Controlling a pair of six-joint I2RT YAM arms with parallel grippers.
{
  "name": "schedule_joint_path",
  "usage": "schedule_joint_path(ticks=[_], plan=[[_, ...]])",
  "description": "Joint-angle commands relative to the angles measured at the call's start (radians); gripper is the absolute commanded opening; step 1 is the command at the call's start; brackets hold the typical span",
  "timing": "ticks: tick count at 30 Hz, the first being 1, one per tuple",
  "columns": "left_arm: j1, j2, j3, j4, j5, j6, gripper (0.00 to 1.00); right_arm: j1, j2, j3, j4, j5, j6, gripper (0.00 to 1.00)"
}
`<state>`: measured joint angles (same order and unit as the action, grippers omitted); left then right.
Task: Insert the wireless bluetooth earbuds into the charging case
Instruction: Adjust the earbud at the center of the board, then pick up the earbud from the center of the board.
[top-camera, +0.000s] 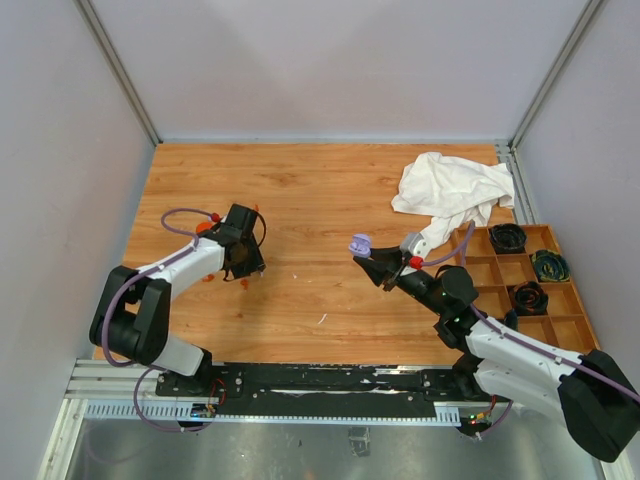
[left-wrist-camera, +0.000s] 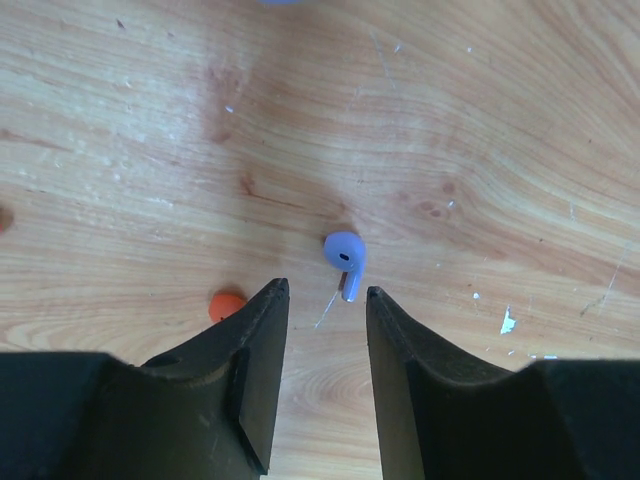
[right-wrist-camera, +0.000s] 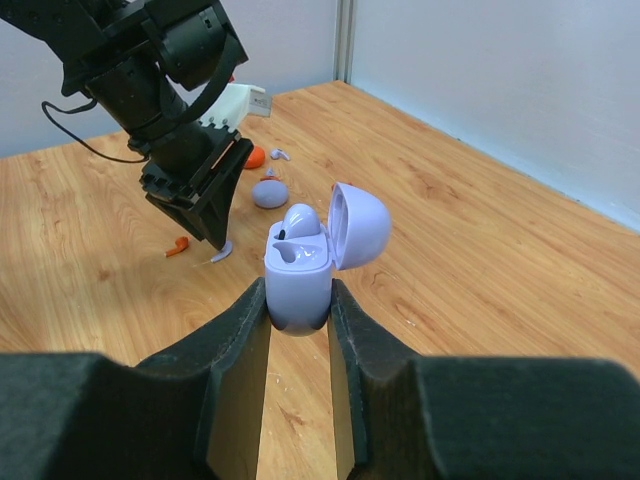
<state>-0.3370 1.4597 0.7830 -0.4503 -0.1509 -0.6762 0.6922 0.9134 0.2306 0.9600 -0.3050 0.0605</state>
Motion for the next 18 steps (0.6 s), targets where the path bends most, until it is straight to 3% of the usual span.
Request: schedule_joint_path(ticks=[1, 18], plan=[[-0.005, 0.006, 0.051, -0.022, -0.057, 0.011, 0.41, 0.015, 0.001, -0.002, 0.019, 0.009, 0.001, 0.05], [-0.036, 0.124, 0.119, -0.031, -0.088, 0.035, 0.35, 0.014, 0.002, -0.002, 0.017, 0.009, -0.001, 0.05]])
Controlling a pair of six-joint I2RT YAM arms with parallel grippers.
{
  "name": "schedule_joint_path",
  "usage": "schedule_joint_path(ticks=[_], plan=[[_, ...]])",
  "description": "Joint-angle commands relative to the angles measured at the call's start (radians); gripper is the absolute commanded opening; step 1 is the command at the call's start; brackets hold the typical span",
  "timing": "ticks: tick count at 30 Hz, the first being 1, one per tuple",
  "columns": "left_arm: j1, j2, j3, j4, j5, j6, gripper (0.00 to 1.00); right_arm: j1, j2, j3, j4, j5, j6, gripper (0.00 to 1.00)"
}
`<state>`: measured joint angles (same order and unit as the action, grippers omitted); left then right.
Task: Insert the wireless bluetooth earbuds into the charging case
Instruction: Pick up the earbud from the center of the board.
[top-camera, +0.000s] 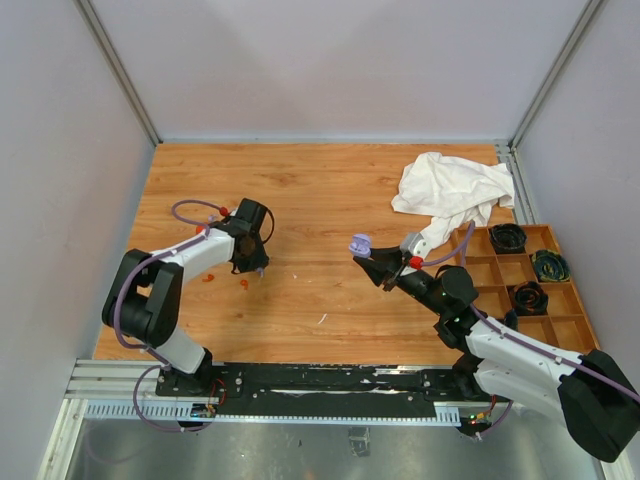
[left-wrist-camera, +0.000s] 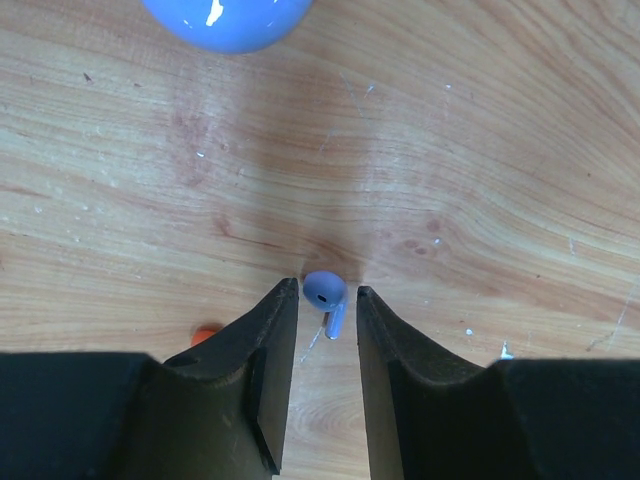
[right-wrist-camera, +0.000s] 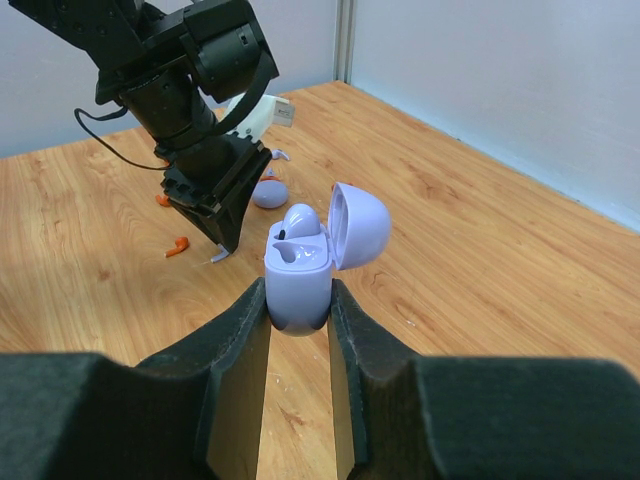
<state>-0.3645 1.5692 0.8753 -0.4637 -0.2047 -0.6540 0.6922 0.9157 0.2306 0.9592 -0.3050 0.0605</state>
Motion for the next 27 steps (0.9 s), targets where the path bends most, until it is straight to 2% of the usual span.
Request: schedule_joint_path(ticks=[1, 18, 27], plan=[[-0.008, 0.016, 0.026, -0.017, -0.038, 0.014, 0.35, 0.015, 0.000, -0.002, 0.018, 0.009, -0.001, 0.05], [-0.028, 0.047, 0.017, -0.021, -0.032, 0.028, 0.27, 0.016, -0.008, -0.002, 0.013, 0.011, -0.001, 0.05], [-0.053, -0.060, 0.023, -0.010, -0.028, 0.015, 0.26, 0.016, -0.009, -0.001, 0.011, 0.009, -0.004, 0.05]])
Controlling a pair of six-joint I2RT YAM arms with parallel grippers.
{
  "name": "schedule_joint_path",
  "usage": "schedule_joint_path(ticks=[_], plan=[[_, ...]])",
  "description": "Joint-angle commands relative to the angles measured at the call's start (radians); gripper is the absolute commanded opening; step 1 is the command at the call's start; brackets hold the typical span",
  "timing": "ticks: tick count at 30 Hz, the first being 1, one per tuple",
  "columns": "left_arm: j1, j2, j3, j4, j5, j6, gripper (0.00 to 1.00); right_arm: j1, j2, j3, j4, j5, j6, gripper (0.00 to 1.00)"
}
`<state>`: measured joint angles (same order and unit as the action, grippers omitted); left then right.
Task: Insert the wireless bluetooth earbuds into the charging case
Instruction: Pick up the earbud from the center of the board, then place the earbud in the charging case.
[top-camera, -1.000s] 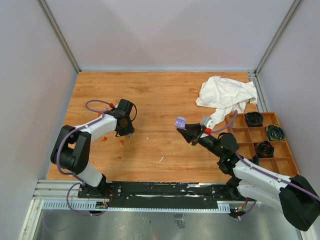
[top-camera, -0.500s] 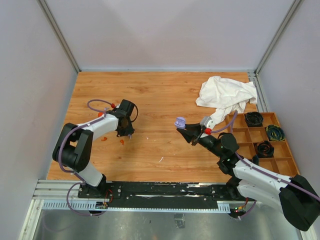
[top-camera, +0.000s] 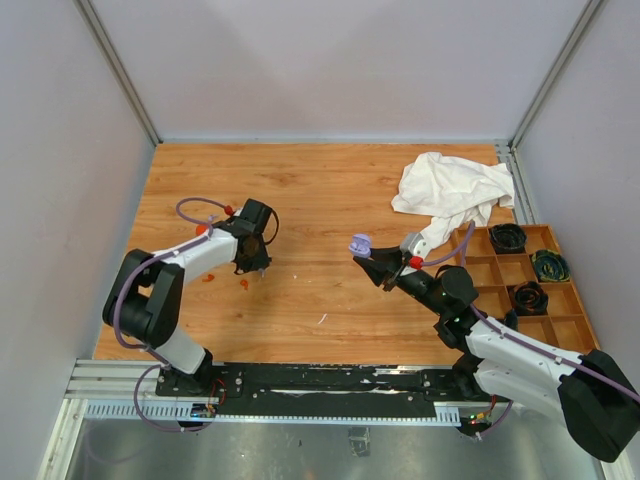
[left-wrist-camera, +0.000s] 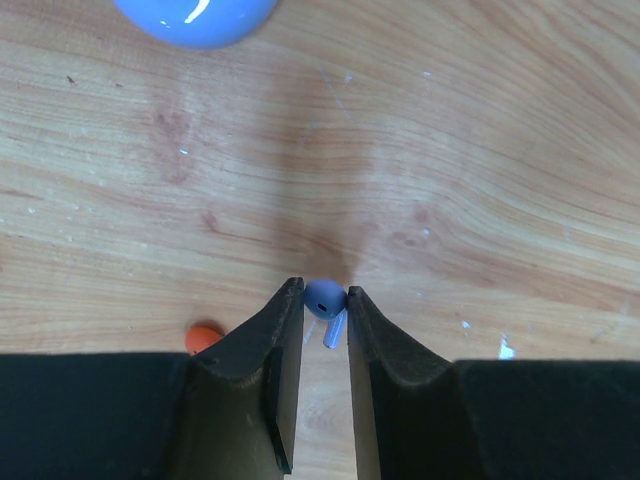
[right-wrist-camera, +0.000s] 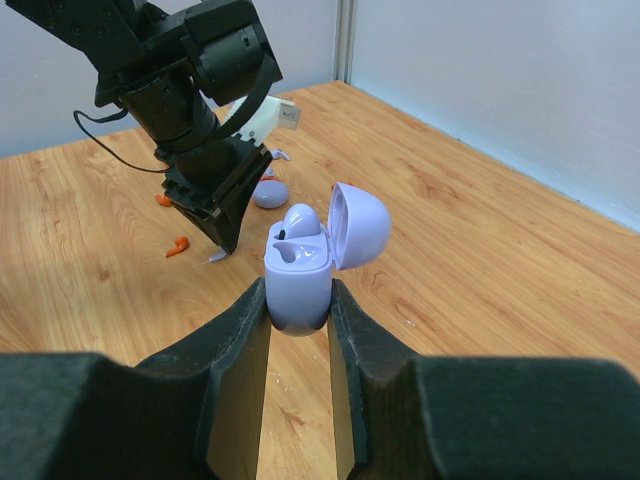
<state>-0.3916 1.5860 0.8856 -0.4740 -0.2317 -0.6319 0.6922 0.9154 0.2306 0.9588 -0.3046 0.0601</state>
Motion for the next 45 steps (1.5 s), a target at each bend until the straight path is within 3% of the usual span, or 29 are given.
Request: schedule_joint_path(ticks=[1, 15, 39, 45], plan=[[-0.039, -0.093, 0.019, -0.001, -0.001, -0.005, 0.27, 0.015, -0.009, 0.000, 0.012, 0.007, -0.003, 0.05], [-0.299, -0.279, 0.110, 0.080, -0.130, -0.026, 0.25, 0.016, -0.013, -0.001, 0.018, -0.005, -0.001, 0.04], [-0.657, -0.514, -0.106, 0.779, -0.373, 0.117, 0.23, 0.015, -0.044, 0.019, -0.005, 0.028, -0.009, 0.04], [-0.716, -0.506, -0.134, 0.915, -0.347, 0.177, 0.23, 0.016, -0.039, 0.015, 0.010, 0.032, 0.003, 0.04]])
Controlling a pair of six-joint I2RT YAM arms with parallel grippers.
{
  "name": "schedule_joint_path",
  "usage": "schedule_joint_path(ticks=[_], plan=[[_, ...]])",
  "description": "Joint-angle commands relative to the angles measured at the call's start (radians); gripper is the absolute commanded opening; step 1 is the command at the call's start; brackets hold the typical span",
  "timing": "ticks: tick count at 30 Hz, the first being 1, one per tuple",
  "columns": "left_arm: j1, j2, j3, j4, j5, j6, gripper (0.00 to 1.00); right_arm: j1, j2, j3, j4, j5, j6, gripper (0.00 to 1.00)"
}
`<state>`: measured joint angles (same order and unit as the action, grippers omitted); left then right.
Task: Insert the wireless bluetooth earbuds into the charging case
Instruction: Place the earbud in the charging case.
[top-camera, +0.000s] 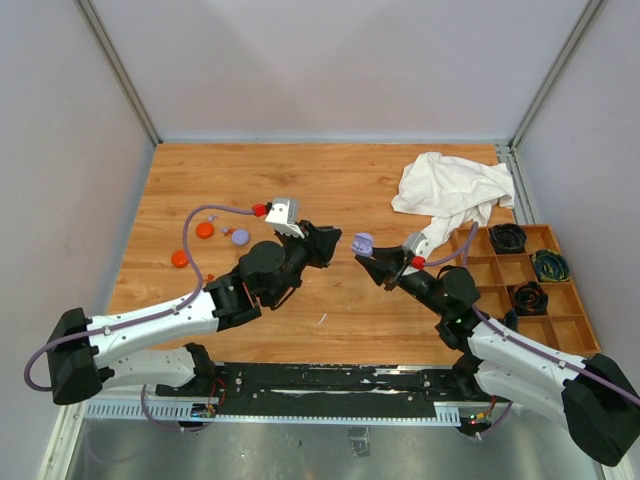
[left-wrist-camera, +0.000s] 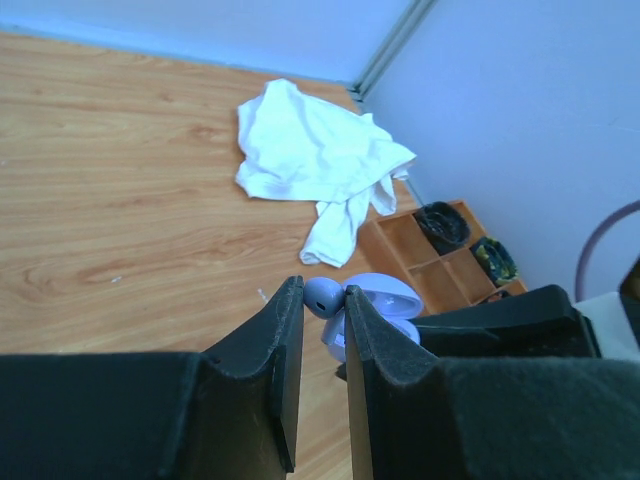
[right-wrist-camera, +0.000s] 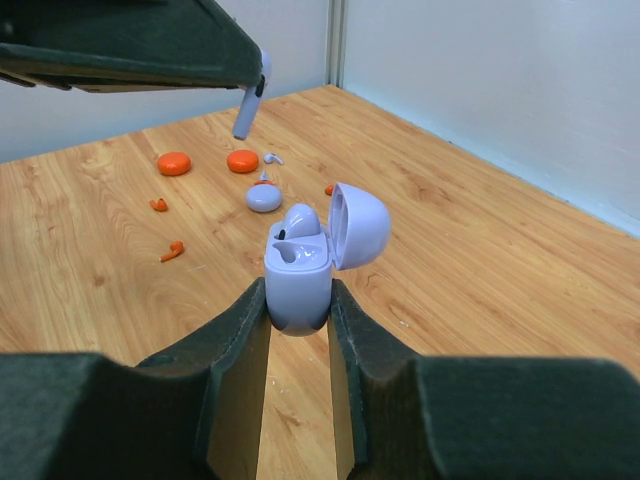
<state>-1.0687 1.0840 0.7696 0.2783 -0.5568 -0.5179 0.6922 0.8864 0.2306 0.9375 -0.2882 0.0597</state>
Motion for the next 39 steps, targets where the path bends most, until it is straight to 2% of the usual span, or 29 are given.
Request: schedule_joint_path(ticks=[1, 7, 19, 39], plan=[[-0.052, 0.002, -0.018, 0.192, -0.020, 0.077, 0.23, 0.015, -0.012, 0.014, 0.033, 0.015, 0.005, 0.04], [-0.097, 0.040, -0.030, 0.313, 0.007, 0.153, 0.23, 0.015, -0.033, 0.006, 0.035, 0.023, 0.012, 0.04], [-0.125, 0.130, -0.030, 0.407, 0.006, 0.191, 0.22, 0.015, -0.064, -0.001, 0.040, 0.019, 0.028, 0.04], [-0.139, 0.154, -0.057, 0.419, -0.043, 0.181, 0.22, 0.016, -0.076, -0.006, 0.049, 0.022, 0.036, 0.04]])
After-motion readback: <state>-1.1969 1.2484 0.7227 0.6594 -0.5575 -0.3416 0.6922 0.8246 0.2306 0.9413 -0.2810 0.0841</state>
